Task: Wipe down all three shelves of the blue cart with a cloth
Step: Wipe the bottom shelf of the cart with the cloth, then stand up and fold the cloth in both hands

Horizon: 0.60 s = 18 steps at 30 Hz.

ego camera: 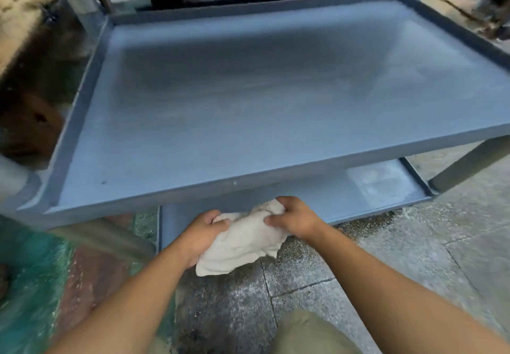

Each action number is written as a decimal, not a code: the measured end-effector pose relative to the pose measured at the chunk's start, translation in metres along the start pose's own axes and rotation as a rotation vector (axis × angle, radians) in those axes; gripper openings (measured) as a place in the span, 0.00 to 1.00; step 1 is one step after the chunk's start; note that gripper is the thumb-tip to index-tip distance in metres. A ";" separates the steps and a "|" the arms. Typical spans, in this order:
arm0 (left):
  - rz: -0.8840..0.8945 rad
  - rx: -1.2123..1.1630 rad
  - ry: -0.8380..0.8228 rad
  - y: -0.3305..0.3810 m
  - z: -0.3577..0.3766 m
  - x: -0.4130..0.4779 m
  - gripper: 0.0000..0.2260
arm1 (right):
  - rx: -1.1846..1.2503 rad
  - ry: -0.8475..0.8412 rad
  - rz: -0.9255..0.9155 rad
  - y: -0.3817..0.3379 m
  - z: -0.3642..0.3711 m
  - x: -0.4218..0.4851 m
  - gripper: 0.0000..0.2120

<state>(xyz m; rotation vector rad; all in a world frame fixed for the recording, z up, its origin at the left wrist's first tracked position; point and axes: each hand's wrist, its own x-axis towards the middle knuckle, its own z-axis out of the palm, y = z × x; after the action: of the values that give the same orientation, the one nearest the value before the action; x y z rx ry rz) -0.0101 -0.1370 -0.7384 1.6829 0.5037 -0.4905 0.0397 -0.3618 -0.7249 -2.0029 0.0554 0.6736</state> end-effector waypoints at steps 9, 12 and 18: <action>-0.039 -0.089 -0.081 0.100 -0.022 -0.173 0.19 | 0.218 -0.092 0.062 -0.106 -0.050 -0.139 0.08; -0.009 -0.002 -0.041 0.144 -0.029 -0.243 0.22 | 0.245 -0.116 0.093 -0.152 -0.066 -0.195 0.09; 0.049 0.101 0.133 0.233 -0.042 -0.368 0.09 | 0.274 -0.071 0.081 -0.241 -0.093 -0.303 0.17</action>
<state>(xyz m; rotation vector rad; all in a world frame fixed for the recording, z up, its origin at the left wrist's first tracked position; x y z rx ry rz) -0.1732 -0.1535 -0.3326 1.8290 0.5405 -0.3751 -0.1006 -0.3856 -0.3535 -1.7202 0.1774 0.7466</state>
